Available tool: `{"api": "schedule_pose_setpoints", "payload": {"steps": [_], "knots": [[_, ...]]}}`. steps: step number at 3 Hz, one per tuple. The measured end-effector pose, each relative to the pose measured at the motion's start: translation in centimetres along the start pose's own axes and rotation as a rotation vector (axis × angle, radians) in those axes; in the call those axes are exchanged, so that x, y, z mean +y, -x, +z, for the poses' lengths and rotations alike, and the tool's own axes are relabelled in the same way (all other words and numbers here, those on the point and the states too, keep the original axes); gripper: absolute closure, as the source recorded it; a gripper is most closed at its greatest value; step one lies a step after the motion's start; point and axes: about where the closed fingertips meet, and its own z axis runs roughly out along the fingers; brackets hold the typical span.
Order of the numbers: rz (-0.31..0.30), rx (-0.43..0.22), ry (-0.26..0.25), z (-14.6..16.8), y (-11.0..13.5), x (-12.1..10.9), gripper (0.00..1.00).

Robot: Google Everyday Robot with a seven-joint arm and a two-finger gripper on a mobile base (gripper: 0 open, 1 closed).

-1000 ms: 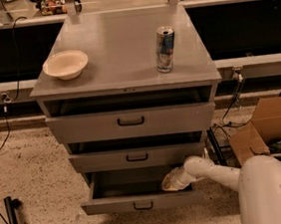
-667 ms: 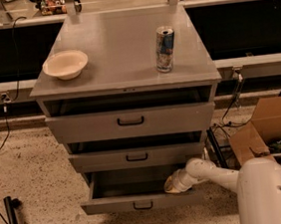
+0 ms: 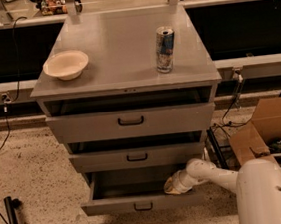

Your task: Open bottom drawer

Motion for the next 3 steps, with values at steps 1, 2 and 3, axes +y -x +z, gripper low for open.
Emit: {"api": "schedule_pose_setpoints", "payload": {"steps": [1, 2, 3], "knots": [[0.000, 0.000, 0.000, -0.06, 0.03, 0.00, 1.00], [0.000, 0.000, 0.000, -0.08, 0.05, -0.01, 0.99], [0.000, 0.000, 0.000, -0.08, 0.05, -0.01, 0.77]]}}
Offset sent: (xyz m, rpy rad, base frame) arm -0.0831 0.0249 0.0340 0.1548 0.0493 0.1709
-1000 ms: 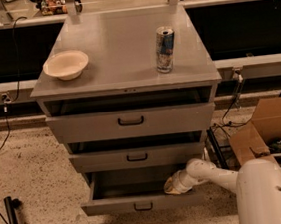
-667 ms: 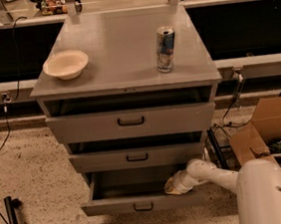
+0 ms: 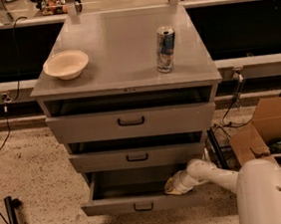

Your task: Open bottom drawer

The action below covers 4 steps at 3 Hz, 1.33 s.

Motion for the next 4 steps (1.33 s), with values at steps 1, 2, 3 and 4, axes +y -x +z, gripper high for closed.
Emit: {"api": "schedule_pose_setpoints", "payload": {"steps": [1, 2, 3, 4], "knots": [[0.000, 0.000, 0.000, 0.00, 0.00, 0.00, 0.52], [0.000, 0.000, 0.001, 0.01, 0.00, 0.01, 0.29], [-0.002, 0.007, 0.021, 0.14, 0.11, 0.32, 0.33], [-0.001, 0.006, 0.033, 0.20, 0.16, 0.49, 0.56]]}}
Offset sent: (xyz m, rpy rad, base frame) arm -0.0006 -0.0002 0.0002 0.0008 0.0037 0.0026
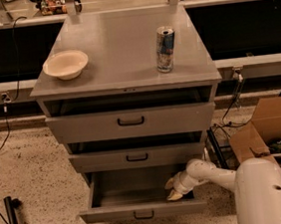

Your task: Open bottom drawer

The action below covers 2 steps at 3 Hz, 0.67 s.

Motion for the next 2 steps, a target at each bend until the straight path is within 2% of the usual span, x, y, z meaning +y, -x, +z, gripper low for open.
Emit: {"api": "schedule_pose_setpoints", "payload": {"steps": [2], "knots": [[-0.014, -0.017, 0.007, -0.39, 0.86, 0.46, 0.99]]}}
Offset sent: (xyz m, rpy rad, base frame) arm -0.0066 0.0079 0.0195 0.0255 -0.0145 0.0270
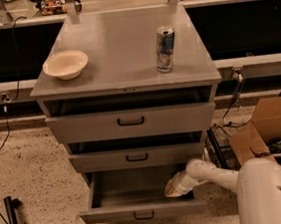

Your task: Open bottom drawer

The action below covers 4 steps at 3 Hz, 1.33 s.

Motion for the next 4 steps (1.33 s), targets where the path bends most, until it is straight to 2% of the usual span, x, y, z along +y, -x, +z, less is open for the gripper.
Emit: {"api": "schedule_pose_setpoints", "payload": {"steps": [1, 2, 3, 4], "knots": [[0.007, -0.005, 0.021, 0.1, 0.8, 0.6, 1.00], [0.022, -0.001, 0.016, -0.2, 1.0, 1.1, 1.00], [-0.001, 0.029, 0.048, 2.4, 1.5, -0.3, 1.00], [0.000, 0.030, 0.045, 2.4, 1.5, -0.8, 1.00]]}}
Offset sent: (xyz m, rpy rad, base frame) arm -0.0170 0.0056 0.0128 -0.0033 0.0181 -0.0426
